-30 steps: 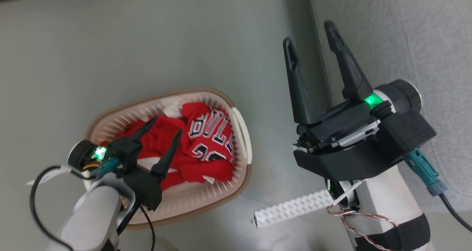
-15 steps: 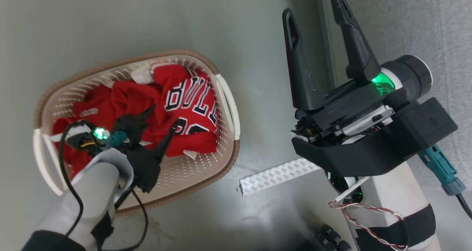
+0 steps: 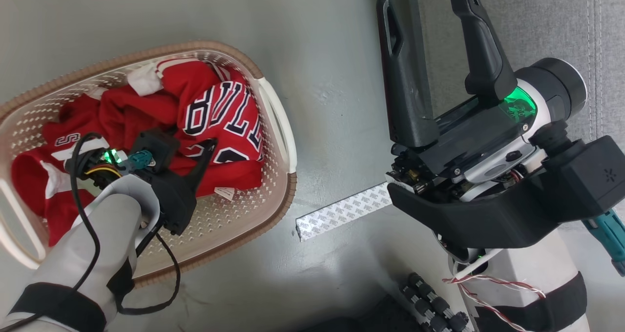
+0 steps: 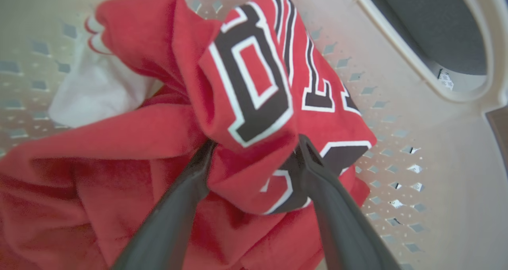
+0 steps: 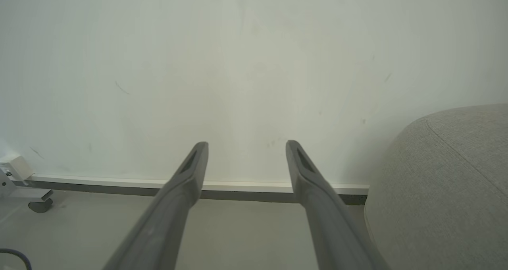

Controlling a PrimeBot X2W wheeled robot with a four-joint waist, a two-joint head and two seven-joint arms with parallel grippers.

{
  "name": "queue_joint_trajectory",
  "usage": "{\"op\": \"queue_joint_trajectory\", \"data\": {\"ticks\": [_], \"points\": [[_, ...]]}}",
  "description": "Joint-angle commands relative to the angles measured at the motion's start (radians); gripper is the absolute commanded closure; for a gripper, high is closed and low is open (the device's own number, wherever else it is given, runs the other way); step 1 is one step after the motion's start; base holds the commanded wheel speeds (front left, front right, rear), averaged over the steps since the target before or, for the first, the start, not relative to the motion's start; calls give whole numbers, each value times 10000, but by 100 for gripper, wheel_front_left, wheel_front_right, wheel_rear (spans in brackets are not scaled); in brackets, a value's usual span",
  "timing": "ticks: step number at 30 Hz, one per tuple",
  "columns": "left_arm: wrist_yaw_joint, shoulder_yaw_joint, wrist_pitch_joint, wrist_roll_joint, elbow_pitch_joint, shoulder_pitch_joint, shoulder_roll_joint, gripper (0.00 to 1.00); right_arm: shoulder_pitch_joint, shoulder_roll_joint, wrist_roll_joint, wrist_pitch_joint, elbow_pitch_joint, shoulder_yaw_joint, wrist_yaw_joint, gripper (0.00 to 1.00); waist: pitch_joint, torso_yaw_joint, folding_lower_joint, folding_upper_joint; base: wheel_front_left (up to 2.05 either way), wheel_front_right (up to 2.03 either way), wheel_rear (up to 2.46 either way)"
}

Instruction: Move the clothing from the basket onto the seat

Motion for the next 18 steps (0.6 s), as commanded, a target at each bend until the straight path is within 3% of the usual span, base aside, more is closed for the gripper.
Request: {"op": "queue_joint_trajectory", "data": {"ticks": [1,2,3,13,18], "points": [[-5,6,-36,38,54,-43,130,50,-153,35,130,-7,-39,-8,8,0,90,-107,-1,-1,0,0,0],[-5,9,-36,114,-1,-87,132,87,-156,35,147,-7,-48,-15,8,0,97,-123,-1,-1,0,0,0],[-5,53,-36,151,7,-90,138,100,-156,35,156,-7,-58,-13,8,0,100,-137,-1,-1,0,0,0],[-5,319,-37,393,-652,245,152,100,-39,34,164,-7,105,-93,8,0,-191,-52,-1,-1,0,0,0],[-5,746,-37,449,-1625,863,160,100,51,31,47,-7,356,-45,8,0,-746,138,-1,-1,0,0,0]]}}
